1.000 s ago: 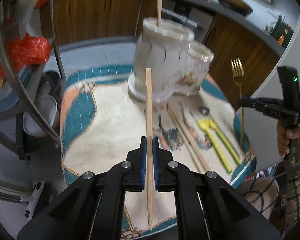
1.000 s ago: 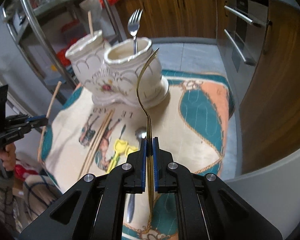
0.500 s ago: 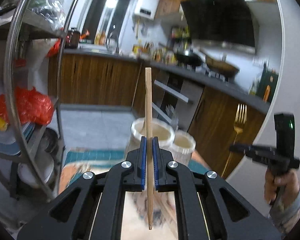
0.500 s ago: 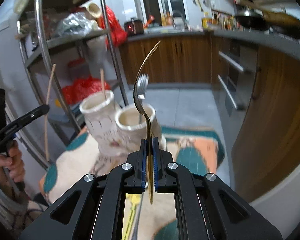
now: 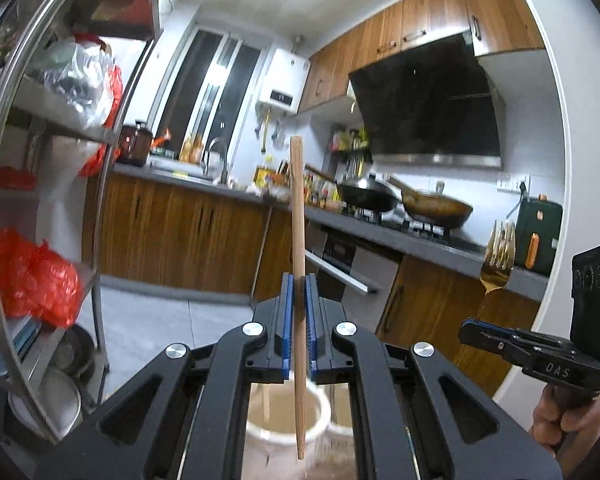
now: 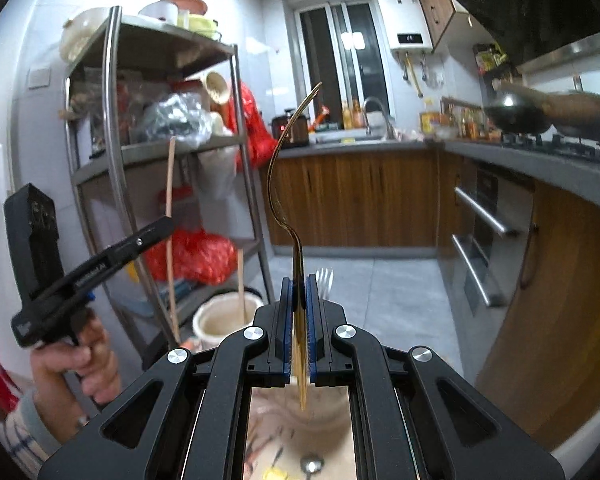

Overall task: Organize utensils
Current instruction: 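Lift and drop the chopstick and gold fork into the ceramic pots with both tools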

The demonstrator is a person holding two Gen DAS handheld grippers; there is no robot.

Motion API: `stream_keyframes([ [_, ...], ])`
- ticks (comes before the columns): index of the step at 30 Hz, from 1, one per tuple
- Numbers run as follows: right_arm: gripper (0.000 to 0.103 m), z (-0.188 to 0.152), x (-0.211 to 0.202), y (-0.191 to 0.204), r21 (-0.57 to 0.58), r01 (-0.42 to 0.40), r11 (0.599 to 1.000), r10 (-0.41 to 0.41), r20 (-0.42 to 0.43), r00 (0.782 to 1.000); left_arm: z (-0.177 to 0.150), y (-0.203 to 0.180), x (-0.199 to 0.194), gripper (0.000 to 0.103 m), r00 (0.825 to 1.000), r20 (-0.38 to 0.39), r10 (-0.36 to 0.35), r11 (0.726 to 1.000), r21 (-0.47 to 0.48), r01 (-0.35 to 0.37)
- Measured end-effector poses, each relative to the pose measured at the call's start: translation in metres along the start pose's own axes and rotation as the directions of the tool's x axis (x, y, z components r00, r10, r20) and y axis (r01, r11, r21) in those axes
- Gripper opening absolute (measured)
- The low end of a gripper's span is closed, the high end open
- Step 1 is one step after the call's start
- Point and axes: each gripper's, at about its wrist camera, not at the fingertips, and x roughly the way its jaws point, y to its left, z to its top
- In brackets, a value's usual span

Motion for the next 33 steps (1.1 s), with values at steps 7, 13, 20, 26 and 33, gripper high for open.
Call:
stream_keyframes([
  [7,0.007,0.011,0.025,0.001,0.008,-0.019,1.0,0.018,0.052,0.998,-0.006,0.003,0.028,0.006,0.996,0.075,0.051,0.999,0.006,-0.051],
  [13,0.007,-0.008,0.062,0.007,-0.042,0.029,0.999,-0.031,-0.03,0.999,-0.039,0.009,0.055,0.006,0.996,-0.028,0.09,0.996,0.024,-0.089],
  [20,0.007,-0.039,0.093,0.004,-0.05,0.032,0.998,-0.039,-0.156,0.987,-0.065,0.002,0.053,0.006,0.99,-0.09,0.106,0.992,0.075,-0.1],
  [26,0.007,-0.048,0.104,0.005,-0.057,0.037,0.998,-0.047,-0.188,0.981,-0.074,0.004,0.059,0.006,0.98,-0.138,0.142,0.987,0.092,-0.13],
  [33,0.007,-0.055,0.117,0.006,-0.05,0.036,0.998,-0.046,-0.214,0.976,-0.08,-0.004,0.064,0.006,0.971,-0.159,0.177,0.978,0.138,-0.155],
])
